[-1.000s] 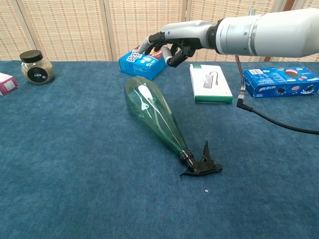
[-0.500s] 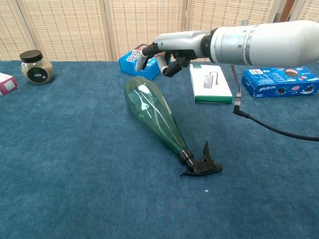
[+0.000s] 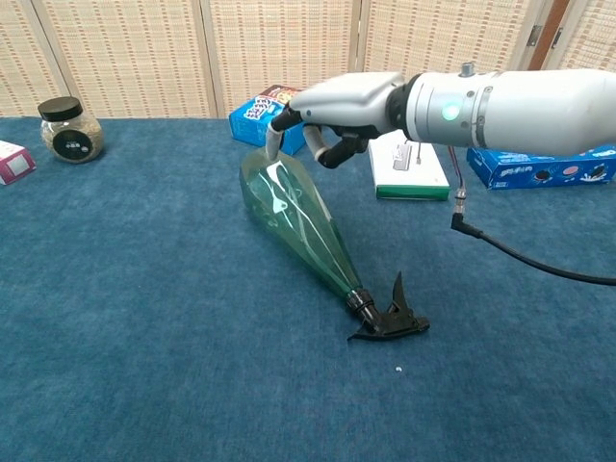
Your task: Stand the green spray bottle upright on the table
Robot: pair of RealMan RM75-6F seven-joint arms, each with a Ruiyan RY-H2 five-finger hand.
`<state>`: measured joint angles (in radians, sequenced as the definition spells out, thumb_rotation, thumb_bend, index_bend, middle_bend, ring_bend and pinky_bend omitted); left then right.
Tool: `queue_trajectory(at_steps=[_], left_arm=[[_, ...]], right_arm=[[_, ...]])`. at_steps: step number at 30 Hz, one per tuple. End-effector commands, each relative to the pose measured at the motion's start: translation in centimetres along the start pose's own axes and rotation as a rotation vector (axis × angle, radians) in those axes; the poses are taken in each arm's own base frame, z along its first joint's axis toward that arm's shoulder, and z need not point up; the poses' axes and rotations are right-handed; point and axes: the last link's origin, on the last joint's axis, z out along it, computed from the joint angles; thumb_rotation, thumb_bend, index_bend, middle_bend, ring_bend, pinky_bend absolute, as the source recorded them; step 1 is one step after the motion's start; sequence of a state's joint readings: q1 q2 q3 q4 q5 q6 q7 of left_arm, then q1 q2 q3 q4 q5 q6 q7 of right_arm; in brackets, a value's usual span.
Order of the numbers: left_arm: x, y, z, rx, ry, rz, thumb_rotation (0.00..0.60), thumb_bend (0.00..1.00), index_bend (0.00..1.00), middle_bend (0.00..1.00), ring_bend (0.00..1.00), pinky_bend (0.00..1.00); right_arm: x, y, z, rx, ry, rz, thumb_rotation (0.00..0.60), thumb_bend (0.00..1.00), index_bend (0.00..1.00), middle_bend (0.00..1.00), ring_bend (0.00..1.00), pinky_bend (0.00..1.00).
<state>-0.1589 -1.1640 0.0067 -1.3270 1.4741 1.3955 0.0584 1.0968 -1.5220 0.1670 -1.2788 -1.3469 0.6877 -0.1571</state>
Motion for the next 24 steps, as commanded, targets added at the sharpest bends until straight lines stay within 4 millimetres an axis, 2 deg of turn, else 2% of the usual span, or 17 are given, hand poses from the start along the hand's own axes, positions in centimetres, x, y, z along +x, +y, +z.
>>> queue_trajectory(at_steps=[1, 24], left_arm=[[0.0, -0.1, -0.1, 0.004, -0.001, 0.0, 0.6, 0.28, 0.0, 0.0, 0.0, 0.0], [-0.2, -0.9, -1.2, 0.043, -0.01, -0.005, 0.6, 0.28, 0.0, 0.0, 0.0, 0.0]], right_arm=[[-0.1, -0.4, 0.4, 0.017, 0.014, -0.057, 0.6, 0.91, 0.3, 0.25, 0.09, 0.28], [-1.0, -2.7, 2.9, 0.079, -0.025, -0.211, 0.6, 0.92, 0.31, 0.25, 0.09, 0.27]])
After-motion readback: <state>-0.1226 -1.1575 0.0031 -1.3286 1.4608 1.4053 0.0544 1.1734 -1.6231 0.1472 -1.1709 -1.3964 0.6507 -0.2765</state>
